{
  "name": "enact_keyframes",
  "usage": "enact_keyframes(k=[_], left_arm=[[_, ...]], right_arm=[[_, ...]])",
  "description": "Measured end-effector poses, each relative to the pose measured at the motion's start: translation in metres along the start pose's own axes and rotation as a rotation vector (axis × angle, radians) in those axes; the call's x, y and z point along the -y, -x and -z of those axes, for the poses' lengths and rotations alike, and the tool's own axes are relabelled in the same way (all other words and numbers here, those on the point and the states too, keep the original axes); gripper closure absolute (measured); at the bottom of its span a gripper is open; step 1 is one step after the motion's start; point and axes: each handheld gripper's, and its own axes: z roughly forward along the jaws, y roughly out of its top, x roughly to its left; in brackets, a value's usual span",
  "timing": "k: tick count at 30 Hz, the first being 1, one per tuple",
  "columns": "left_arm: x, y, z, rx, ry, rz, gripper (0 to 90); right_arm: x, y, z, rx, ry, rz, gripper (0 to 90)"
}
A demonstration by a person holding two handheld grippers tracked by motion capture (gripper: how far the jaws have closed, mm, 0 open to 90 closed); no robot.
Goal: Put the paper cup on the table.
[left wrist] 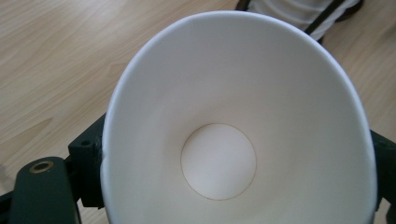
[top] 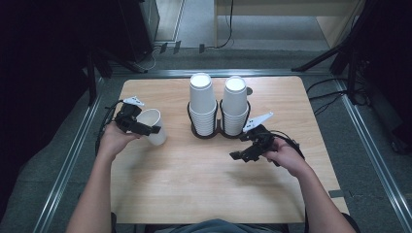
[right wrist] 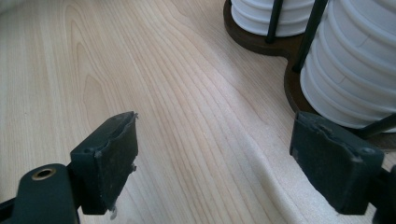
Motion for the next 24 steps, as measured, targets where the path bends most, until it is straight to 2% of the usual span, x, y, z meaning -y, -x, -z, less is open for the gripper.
enact_keyframes(k=[3,7,10,15,20,23,24], left_arm=[[0.003,-0.007,-0.001,-0.024,-0.001,0.023,12.3],[0.005,-0.011,-0.002,-0.068,-0.001,0.023,11.6],[0.007,-0.015,-0.005,-0.072,-0.004,0.041,11.1],[0.009,-0.016,-0.007,-0.074,0.001,0.043,9.9],[0.009,-0.013,-0.009,-0.079,-0.004,0.022,7.8],[0.009,-0.014,-0.009,-0.077,-0.007,0.038,6.1],[0.009,-0.014,-0.010,-0.064,-0.005,0.052,5.3]], right_arm=[[0.001,0.001,0.000,0.000,0.000,-0.002,15.7],[0.002,0.000,0.001,0.003,0.002,-0.002,15.7],[0.002,0.000,0.002,0.004,0.000,-0.003,15.7],[0.003,0.000,0.002,0.009,0.002,-0.001,15.7],[0.003,0.000,0.003,0.010,0.003,-0.004,15.7],[0.003,0.000,0.004,0.012,0.003,-0.002,15.7],[0.003,0.001,0.004,0.012,0.003,-0.002,15.7]])
